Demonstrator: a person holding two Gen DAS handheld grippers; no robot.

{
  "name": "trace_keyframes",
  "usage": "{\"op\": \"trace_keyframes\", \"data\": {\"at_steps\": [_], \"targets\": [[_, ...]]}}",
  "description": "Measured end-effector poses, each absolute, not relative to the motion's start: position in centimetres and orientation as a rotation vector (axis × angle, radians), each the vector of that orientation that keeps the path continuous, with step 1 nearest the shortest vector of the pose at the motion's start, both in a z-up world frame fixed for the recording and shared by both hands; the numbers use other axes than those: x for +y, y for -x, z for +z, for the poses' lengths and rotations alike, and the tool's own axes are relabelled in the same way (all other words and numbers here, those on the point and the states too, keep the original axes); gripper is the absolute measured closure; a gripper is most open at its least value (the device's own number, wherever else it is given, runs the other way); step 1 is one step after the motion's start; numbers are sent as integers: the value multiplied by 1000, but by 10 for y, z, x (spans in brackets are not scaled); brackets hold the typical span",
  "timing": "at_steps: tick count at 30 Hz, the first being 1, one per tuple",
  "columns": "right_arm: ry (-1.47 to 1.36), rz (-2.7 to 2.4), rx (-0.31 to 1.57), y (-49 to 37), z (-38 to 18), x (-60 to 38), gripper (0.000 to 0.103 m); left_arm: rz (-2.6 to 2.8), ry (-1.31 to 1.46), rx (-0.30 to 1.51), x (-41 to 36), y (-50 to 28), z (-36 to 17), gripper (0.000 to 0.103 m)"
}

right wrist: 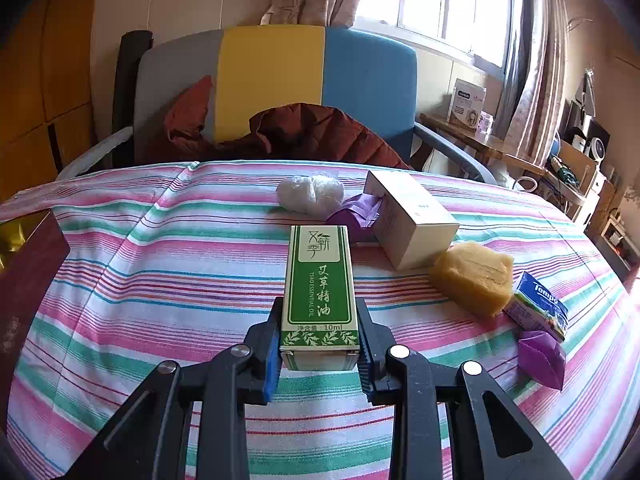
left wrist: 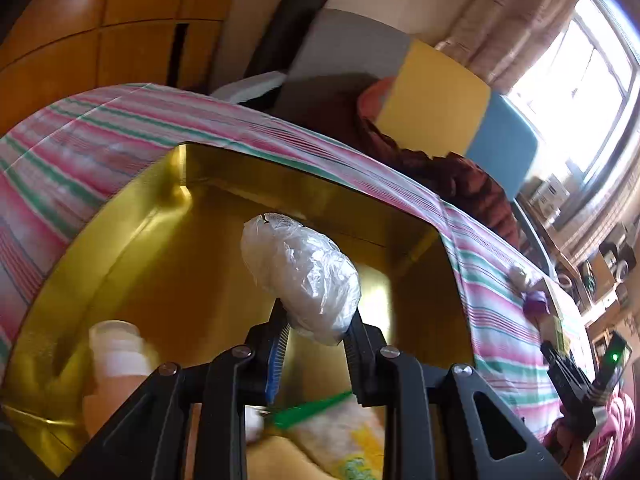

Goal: Organize objects
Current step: 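Lower the cotton bag into the gold tray with the left tool while the right tool holds the green box, then open the left tool over the tray while the right tool lowers the green box into it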

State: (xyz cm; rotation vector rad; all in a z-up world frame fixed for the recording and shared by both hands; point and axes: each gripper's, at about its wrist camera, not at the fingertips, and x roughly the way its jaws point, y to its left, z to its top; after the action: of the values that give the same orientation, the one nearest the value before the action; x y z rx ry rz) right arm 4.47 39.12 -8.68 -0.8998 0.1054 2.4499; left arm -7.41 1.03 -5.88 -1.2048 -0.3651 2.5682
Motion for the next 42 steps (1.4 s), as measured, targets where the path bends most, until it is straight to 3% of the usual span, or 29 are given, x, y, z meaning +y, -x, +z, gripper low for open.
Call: {"op": "trace_keyframes", "data": {"at_steps": [5,7,9,18,26,34,42], "targets": [[910,2468,70,-45,-87,381,72,2614,1273,-475,-25,82,-68,73],[915,2473,61,-46,-87,377,72,2616,1287,-526,-33,84,-70,60],[920,2480,51,-47,-87,373,72,2634,1286,-537,-38,82,-69,57],[976,2522,42,-52,-87,349,72,2681,1273,-684,-57,66,-66,56],[1037,2662,200,-54,-80,311,72,2734,1285,-688,-59,63,-54,56],[1031,2935,118,-37,-39,234,72,2725,1286,-697,-62,67,-53,56],[1187,3098,-136,-3,-34,144,72,2721,1272,-719,-64,66,-48,56]]}}
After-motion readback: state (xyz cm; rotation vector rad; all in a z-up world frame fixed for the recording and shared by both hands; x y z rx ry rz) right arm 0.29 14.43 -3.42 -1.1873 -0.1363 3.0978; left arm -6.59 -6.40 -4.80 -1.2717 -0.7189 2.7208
